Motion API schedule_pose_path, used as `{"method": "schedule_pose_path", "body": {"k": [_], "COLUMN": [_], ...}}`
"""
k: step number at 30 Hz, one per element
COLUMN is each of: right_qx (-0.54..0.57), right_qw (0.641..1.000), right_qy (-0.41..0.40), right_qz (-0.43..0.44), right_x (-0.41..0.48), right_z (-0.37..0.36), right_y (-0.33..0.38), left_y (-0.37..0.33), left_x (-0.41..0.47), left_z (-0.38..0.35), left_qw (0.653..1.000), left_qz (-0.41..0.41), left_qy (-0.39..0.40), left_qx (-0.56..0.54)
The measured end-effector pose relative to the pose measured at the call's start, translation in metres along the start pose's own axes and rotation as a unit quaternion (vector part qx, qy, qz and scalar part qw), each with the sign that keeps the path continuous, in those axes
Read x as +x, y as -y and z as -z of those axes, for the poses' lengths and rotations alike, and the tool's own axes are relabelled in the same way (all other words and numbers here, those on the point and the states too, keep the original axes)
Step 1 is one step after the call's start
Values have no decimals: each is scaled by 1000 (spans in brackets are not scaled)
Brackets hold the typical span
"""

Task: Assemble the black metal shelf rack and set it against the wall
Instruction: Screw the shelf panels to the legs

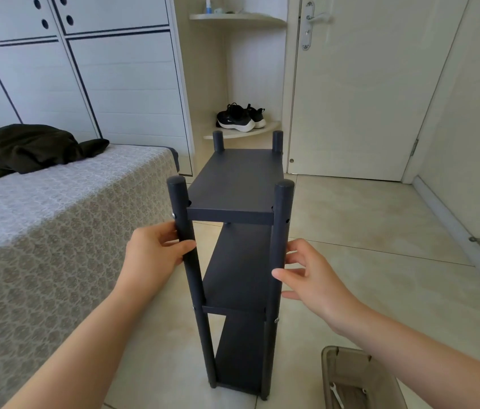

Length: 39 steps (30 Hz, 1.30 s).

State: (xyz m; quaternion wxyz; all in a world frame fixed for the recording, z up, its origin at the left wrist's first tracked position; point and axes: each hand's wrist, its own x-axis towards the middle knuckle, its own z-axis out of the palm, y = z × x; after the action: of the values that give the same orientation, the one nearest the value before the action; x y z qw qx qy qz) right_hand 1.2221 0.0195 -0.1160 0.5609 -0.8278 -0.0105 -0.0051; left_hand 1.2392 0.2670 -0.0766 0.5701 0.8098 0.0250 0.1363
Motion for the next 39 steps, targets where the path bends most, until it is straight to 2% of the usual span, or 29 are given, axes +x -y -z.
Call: {"method": "schedule_pose_path", "body": {"k": [7,9,12,13,14,16,18,22,27,30,39], "right_qx": [-25,-30,-53,-62,-73,-90,-85,-44,-6,-33,-56], "right_qw": [1000,999,998,997,996,995,995,990,984,979,974], "right_qy": [13,24,43,50,53,38,-6,-65,-21,4,22], "right_qz": [-13,-14,-16,-11,0,28,54,115,178,199,217], "right_x": [-1,-2,-1,-1,1,4,7,10,7,7,11], "right_z": [-4,-2,3,6,10,20,32,52,53,47,50], "right_y": [7,10,16,19,22,29,38,66,87,90,86], "left_y": [2,1,-6,-11,-16,-24,-26,-13,-10,-15,-21], "left_x": [-9,-11,-14,-14,-16,-20,-24,-23,-14,-16,-20], "left_z": [3,5,12,13,13,4,-14,-53,-77,-86,-98], "left_qw": [998,990,941,941,953,975,965,942,902,883,893], "left_qz": [1,-4,26,47,69,107,104,118,143,104,82], "left_qy": [-27,-34,6,38,82,175,237,260,223,225,172], "left_qx": [62,137,337,332,284,89,-37,-177,-341,-398,-408]}}
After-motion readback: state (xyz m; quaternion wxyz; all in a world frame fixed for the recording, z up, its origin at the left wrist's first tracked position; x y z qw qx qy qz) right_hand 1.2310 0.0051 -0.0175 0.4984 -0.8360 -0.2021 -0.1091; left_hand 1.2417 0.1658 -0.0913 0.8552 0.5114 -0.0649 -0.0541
